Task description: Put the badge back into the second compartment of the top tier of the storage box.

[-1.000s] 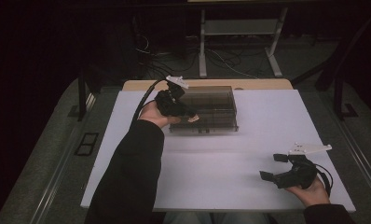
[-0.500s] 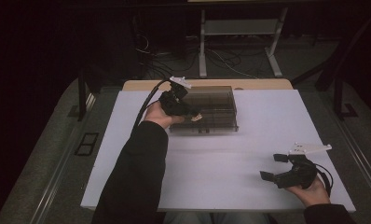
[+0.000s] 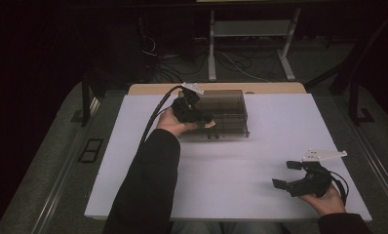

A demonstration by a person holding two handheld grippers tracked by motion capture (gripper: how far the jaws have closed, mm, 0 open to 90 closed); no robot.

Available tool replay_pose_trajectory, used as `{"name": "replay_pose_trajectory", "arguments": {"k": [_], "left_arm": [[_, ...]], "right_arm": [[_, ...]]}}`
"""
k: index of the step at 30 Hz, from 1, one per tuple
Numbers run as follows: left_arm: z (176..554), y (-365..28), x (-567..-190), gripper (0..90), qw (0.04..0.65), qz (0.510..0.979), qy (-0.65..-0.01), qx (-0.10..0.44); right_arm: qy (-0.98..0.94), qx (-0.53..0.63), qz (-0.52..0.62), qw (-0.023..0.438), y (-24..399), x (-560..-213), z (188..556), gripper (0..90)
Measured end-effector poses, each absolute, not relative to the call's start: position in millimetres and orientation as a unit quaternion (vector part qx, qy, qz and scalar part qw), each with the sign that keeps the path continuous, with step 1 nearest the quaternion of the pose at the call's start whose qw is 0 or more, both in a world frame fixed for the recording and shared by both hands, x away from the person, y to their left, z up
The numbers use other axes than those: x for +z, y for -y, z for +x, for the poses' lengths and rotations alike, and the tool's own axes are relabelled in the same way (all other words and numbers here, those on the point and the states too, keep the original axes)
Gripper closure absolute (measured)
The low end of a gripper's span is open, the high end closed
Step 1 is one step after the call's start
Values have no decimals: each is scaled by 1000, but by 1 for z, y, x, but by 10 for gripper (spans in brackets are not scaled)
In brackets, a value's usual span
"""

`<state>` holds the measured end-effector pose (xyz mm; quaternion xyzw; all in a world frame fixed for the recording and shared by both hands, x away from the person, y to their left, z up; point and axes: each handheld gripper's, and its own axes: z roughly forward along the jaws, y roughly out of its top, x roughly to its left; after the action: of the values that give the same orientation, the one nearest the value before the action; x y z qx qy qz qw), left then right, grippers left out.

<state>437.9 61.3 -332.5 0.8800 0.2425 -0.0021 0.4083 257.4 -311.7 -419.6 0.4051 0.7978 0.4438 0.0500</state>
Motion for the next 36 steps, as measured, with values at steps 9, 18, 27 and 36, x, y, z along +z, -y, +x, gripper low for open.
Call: {"name": "replay_pose_trajectory", "arguments": {"k": [9, 18, 27, 36], "left_arm": [[443, -60, -348, 838, 410, 876, -254, -13], [447, -60, -357, 836, 416, 870, -262, -22], [447, -53, -366, 834, 412, 872, -263, -25], [447, -50, -366, 826, 406, 875, -264, -17]], "right_arm": [[-800, 441, 405, 48, 311, -421, 258, 4], [-802, 439, 402, 47, 310, -421, 258, 3], [-802, 439, 402, 47, 310, -422, 258, 4], [-803, 438, 401, 46, 310, -422, 258, 4]]}}
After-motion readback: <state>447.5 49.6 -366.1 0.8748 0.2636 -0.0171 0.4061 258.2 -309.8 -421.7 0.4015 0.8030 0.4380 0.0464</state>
